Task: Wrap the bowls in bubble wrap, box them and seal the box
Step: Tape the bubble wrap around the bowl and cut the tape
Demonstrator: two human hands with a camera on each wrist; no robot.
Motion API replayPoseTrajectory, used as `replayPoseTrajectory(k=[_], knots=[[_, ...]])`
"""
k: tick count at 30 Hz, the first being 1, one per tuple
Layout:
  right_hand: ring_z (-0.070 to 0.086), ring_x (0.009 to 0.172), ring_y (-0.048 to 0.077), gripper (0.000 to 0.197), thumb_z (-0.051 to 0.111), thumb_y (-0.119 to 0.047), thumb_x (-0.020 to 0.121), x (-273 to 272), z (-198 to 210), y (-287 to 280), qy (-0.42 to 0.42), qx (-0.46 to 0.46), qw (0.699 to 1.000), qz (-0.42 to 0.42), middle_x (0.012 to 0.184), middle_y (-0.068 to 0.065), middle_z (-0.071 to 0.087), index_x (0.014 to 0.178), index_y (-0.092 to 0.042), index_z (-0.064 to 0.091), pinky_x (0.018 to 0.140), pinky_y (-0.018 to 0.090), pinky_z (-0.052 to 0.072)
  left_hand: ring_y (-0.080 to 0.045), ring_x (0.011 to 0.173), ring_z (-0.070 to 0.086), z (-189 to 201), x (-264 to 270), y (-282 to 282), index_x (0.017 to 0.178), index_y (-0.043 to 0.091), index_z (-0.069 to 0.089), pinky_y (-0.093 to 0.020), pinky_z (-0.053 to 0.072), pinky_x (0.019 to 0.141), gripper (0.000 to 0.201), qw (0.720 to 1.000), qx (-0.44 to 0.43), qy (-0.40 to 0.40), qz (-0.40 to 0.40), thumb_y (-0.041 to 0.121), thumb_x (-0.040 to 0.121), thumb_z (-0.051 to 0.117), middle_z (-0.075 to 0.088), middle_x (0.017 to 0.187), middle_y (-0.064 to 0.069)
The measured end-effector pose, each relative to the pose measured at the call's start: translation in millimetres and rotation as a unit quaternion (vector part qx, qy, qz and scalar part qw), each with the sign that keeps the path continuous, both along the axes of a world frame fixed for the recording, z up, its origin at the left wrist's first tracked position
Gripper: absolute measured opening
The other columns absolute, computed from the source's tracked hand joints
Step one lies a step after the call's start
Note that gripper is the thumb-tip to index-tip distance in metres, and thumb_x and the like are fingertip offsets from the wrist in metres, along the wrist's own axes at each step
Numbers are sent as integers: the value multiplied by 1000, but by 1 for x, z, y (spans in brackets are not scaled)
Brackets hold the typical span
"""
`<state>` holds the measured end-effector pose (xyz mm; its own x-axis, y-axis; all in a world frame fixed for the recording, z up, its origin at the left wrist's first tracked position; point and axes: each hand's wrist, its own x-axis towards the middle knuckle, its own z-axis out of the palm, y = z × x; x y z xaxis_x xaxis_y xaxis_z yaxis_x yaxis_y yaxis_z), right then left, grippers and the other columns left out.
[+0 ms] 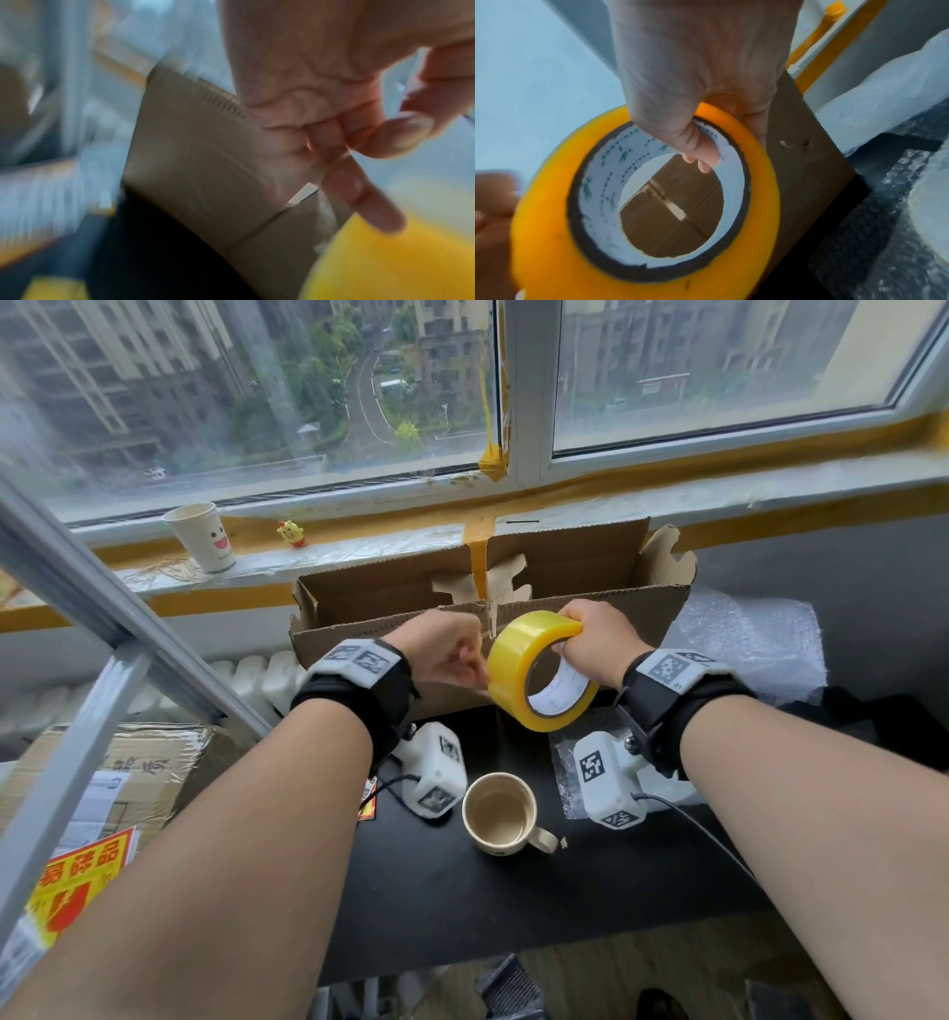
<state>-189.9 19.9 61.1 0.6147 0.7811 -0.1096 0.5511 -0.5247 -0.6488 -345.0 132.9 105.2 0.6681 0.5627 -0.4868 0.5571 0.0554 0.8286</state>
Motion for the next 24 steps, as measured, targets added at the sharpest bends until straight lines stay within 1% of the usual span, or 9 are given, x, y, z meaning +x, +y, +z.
replayPoseTrajectory(k=[2,3,5,7,10,13,19,22,24], knots=[[59,91,26,14,59,-8,85,6,3,-2,17,5,1000,-5,95,6,65,93,-18,64,74,31,45,-23,88,66,1,-5,8,57,9,43,-32,45,91,34,996,-33,-81,3,2,89,34,68,75,-12],[58,92,25,14,60,-8,85,7,6,-2,25,9,1000,1,95,6,65,97,-15,65,75,32,45,-21,88,67,1,-7,11,60,8,46,-31,44,92,33,992,-47,-114,14,4,92,35,67,71,-10],[57,93,26,14,61,-8,86,8,12,0,37,18,999,17,94,7,63,99,-9,66,80,36,47,-18,68,65,0,-5,12,66,7,52,-29,49,80,33,986,-65,-152,24,10,97,40,55,56,-3],[57,90,28,5,61,-8,86,7,14,1,38,31,998,25,86,6,61,89,-11,64,78,37,47,-14,51,50,0,-1,9,69,9,54,-28,46,70,32,987,-61,-146,3,15,99,43,40,51,1],[57,84,27,8,59,-9,87,4,16,1,14,44,998,41,77,1,57,83,-16,59,70,32,44,-12,48,31,5,4,6,67,12,51,-26,34,58,31,990,-49,-128,-24,16,98,47,29,50,1],[53,77,21,17,52,-2,85,-5,24,1,-30,31,995,91,76,-5,54,92,-17,56,64,30,40,-11,49,34,20,11,5,73,15,49,-24,31,57,20,991,-57,-117,-27,16,93,54,39,56,2],[60,90,25,39,50,-1,77,-16,32,1,-73,8,988,134,94,2,65,108,-22,61,80,40,52,-13,51,36,24,26,9,78,7,57,-25,40,60,9,1000,16,-26,-7,7,86,62,41,56,-1],[59,97,24,51,51,1,79,-13,30,-5,-78,-12,987,142,103,2,66,119,-29,63,84,37,50,-11,58,53,16,22,11,91,4,71,-25,55,67,14,995,87,-10,-54,18,86,71,60,68,-4],[58,106,22,59,53,1,81,-10,26,-8,-77,-13,987,140,115,1,66,128,-34,60,90,37,49,-14,71,67,13,21,7,89,7,74,-24,57,67,16,990,130,-18,-57,22,84,72,71,81,-8]])
